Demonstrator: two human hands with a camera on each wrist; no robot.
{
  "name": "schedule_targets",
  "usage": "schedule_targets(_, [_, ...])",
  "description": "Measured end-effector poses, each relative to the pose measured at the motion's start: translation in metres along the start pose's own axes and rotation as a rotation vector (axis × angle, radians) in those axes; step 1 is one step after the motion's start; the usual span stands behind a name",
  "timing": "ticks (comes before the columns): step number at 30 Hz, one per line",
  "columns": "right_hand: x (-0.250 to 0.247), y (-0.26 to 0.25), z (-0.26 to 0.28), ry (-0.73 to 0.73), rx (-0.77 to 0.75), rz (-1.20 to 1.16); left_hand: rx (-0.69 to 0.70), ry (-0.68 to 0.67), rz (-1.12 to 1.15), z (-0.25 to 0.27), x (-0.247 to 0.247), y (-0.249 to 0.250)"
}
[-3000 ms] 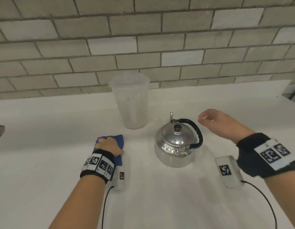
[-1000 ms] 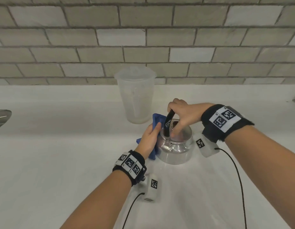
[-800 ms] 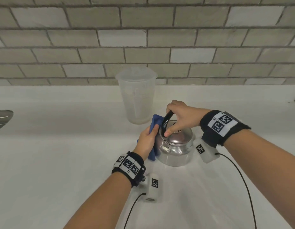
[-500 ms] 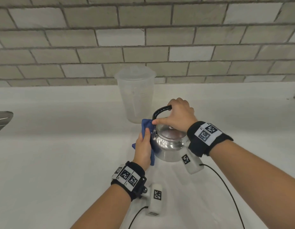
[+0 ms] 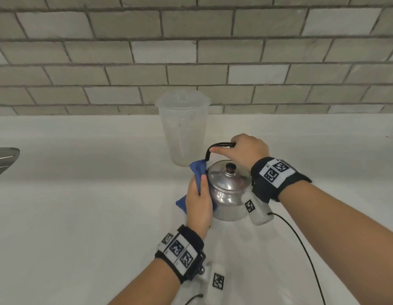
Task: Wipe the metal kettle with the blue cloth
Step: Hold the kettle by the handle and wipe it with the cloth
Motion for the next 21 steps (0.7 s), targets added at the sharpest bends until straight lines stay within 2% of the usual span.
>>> schedule_targets(3, [0.001, 0.002, -0.001, -0.009, -0.002, -0.039, 0.21, -0.026, -0.229, 0.018, 0.003, 0.004])
schedule_targets(5, [-0.001, 0.002, -0.002, -0.056, -0.044, -0.066, 0.337, -0.039, -0.412, 0.012, 0.006, 0.011])
schedule_targets(8, [-0.005, 0.001, -0.002, -0.114, -0.105, -0.104, 0.398, -0.093, -0.631, -0.009, 0.009, 0.02])
schedule_targets(10, [-0.005, 0.001, -0.004, -0.118, -0.106, -0.117, 0.418, -0.128, -0.671, -0.016, 0.009, 0.021])
schedule_targets(13, [-0.001, 0.0, -0.006, -0.088, -0.037, -0.126, 0.342, -0.167, -0.465, -0.012, 0.003, 0.018])
schedule_targets(17, [0.006, 0.003, -0.015, -0.109, 0.071, -0.172, 0.097, -0.23, -0.295, 0.001, -0.003, 0.018])
schedule_targets(21, [0.013, 0.006, -0.024, -0.153, 0.139, -0.238, 0.094, -0.277, -0.333, 0.008, 0.003, 0.017])
Point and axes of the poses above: each hand's wrist, its own z-axis away from the middle knuckle, its own x-axis out of the palm, y = z × x, the point moved 4 cm from there along -z, towards the middle knuckle, and after that the axes turned 6 degrees about x, right-handed, at the moved point
